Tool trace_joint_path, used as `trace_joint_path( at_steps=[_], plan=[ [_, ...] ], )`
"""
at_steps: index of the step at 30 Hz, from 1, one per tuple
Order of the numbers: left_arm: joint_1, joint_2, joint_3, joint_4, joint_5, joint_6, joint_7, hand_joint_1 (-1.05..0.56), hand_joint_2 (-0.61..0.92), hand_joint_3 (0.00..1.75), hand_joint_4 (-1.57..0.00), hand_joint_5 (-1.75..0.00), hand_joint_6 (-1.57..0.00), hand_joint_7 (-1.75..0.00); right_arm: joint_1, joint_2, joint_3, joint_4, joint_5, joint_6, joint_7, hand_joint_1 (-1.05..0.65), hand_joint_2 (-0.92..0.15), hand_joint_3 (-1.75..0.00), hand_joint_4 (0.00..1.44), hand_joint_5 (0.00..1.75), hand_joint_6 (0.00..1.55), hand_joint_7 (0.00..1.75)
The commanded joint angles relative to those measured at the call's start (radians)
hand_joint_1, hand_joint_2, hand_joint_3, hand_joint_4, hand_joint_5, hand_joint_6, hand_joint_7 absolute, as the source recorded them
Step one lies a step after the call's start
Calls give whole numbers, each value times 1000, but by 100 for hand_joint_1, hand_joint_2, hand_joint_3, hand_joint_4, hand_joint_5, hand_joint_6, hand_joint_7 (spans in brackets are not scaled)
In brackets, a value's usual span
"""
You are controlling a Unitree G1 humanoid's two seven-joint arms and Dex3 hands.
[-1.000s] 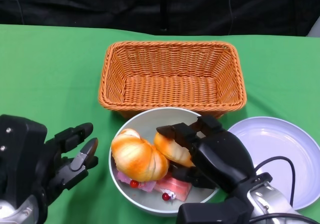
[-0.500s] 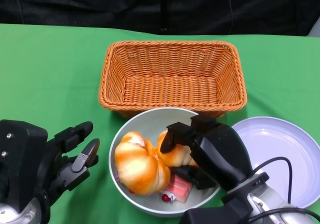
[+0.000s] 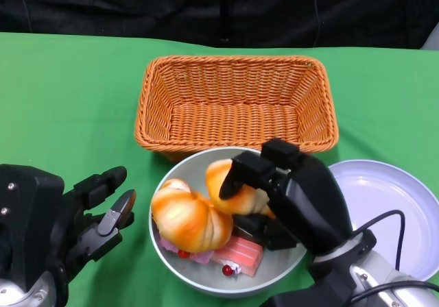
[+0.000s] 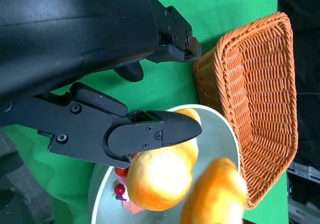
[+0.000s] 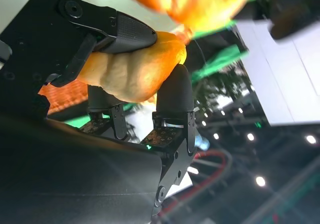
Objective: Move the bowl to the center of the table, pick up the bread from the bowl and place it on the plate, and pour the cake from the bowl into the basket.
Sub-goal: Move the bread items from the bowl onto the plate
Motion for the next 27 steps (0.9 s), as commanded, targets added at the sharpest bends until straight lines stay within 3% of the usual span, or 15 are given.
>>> trace_joint_path(
  at_steps=[1, 10, 17, 20, 27],
  plan=[
    [4, 10, 6, 2, 1, -7, -5, -62, 92, 49, 0, -98, -32, -4, 16, -12, -26, -50, 31, -22, -6, -27, -31, -149, 102, 175, 77, 175],
    [3, 11, 8, 11, -7, -12, -16, -61, 92, 49, 0, -97, -31, -4, 76, -29, -70, -191, 103, -60, 74, -26, -24, -167, 102, 175, 77, 175],
    [2, 10, 11, 15, -3, -13, -15, -63, 92, 48, 0, -98, -33, -4, 126, -37, -111, -260, 172, -84, 160, -25, -20, -168, 101, 175, 77, 170],
    [-4, 13, 9, 22, -5, -11, -21, -63, 92, 48, 0, -100, -33, -4, 197, -106, -189, -325, 232, -137, 195, -19, -19, -169, 101, 175, 75, 174],
    [-12, 13, 13, 33, -9, -8, -22, -62, 92, 48, 0, -100, -32, -3, 247, -131, -258, -353, 282, -184, 248, -15, -11, -174, 99, 175, 74, 172]
  ],
)
